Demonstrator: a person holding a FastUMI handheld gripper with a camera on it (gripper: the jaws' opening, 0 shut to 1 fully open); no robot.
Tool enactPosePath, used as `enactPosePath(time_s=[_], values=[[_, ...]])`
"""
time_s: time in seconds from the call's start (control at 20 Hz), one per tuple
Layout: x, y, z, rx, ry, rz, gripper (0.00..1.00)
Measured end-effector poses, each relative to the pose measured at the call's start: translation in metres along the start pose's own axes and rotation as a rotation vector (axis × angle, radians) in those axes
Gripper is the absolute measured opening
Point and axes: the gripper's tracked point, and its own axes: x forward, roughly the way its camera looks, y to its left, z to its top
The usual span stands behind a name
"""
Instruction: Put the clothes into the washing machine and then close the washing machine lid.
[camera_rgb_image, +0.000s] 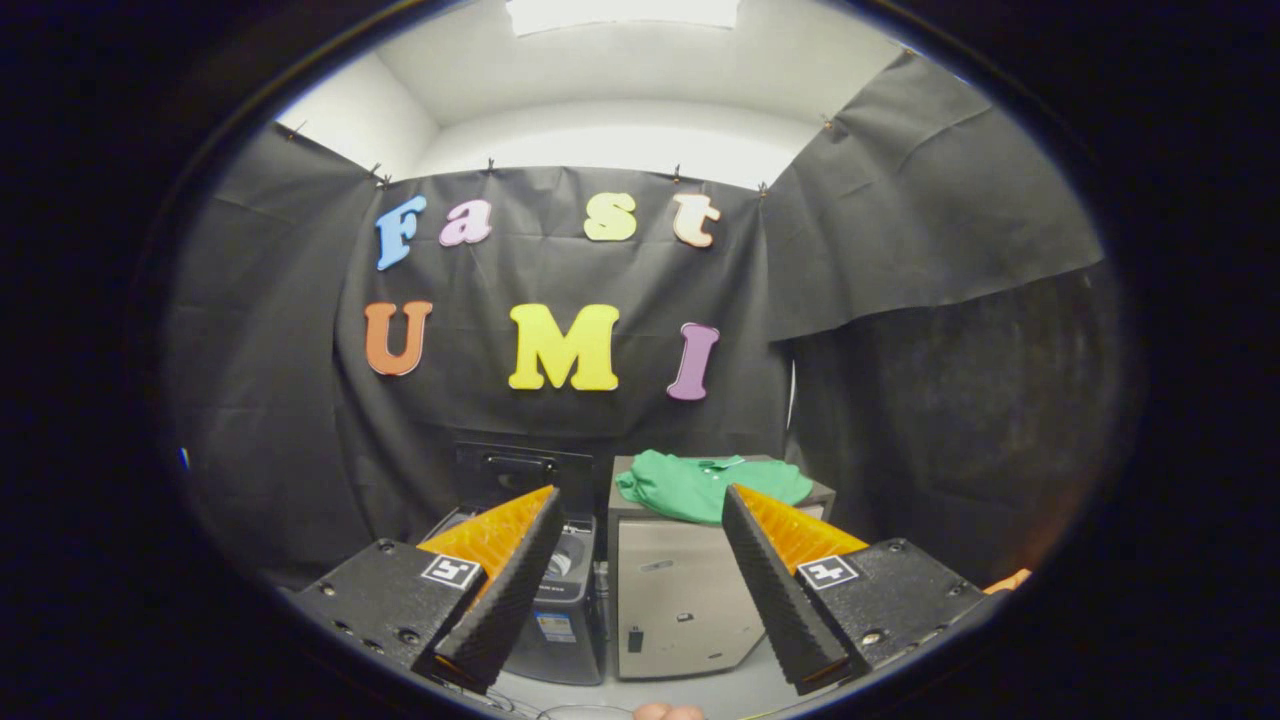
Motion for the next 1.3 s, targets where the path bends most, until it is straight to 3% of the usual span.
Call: enactPosePath(time_s=[0.3,0.7,1.05,1.3], values=[[-0.001,0.014,-0.009,-0.026,0.017,0.029,1.00],[0.023,0.004,0.016,0.009,0.008,0.009,1.00],[0.121,-0.049,0.059,-0.040,0.077,-0.048,1.00],[0.215,-0.085,0.039,-0.099,0.213,-0.057,1.00]])
